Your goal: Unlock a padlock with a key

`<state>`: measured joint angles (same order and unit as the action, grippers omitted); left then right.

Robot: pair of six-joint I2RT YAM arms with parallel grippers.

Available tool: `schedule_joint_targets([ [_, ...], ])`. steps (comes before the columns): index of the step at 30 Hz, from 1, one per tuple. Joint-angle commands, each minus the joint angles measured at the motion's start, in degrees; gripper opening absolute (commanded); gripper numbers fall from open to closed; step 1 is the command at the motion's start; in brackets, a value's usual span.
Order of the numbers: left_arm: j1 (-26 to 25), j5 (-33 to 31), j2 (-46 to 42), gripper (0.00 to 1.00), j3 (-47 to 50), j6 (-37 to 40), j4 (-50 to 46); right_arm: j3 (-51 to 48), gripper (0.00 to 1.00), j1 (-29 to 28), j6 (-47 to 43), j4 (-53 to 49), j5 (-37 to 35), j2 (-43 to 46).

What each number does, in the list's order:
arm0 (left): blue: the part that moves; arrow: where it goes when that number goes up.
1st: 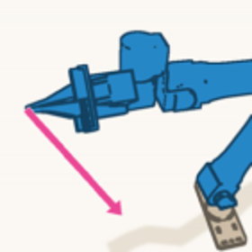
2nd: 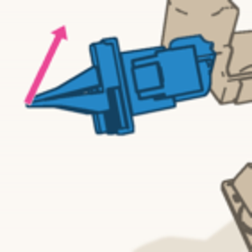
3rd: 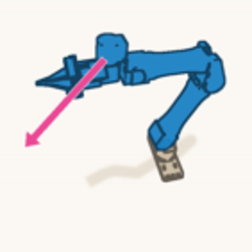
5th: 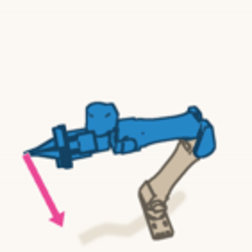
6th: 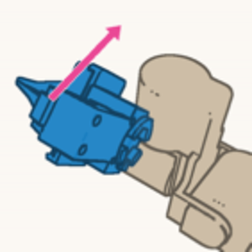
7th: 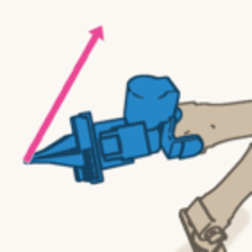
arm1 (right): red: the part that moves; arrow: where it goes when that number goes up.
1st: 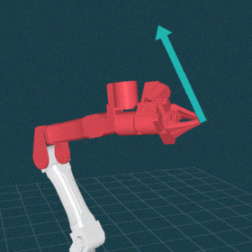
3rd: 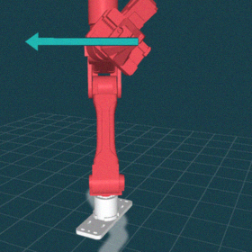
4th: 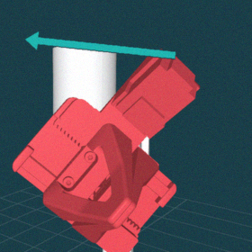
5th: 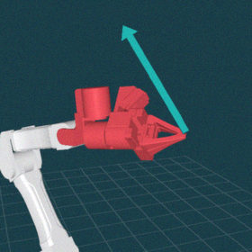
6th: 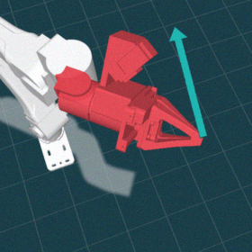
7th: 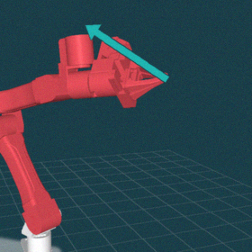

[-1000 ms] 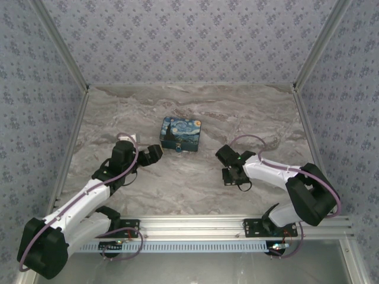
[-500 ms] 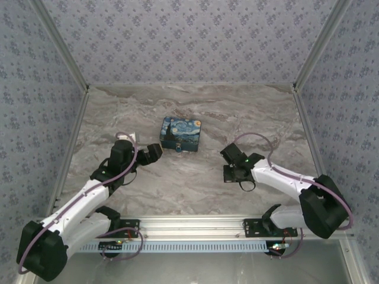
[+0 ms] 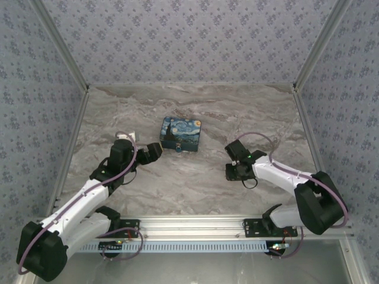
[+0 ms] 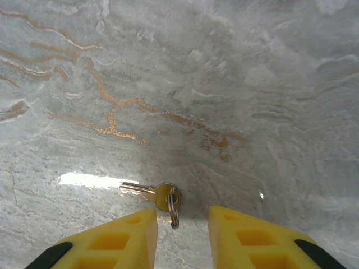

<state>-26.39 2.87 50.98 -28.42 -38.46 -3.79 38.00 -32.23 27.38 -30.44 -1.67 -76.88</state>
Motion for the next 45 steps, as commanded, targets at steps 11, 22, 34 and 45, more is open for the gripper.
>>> schedule_joint_targets([
  [11,-0.46,-0.87,0.09,0.99,-2.56,0.88,-0.51,0.70,0.24,0.75,-1.45,2.65,1.00,-4.33],
  [22,-0.59,-0.70,-0.08,1.00,-2.34,0.93,-0.69,0.71,0.01,1.03,-1.80,3.45,3.01,-4.91],
  [34,-1.63,5.64,0.60,0.99,-3.70,-3.17,6.31,-0.99,0.00,-0.50,7.73,16.06,8.86,9.46],
  [45,-12.36,8.85,10.40,0.74,-13.56,-2.99,14.86,-0.36,0.00,-6.77,21.31,35.20,5.68,17.18],
])
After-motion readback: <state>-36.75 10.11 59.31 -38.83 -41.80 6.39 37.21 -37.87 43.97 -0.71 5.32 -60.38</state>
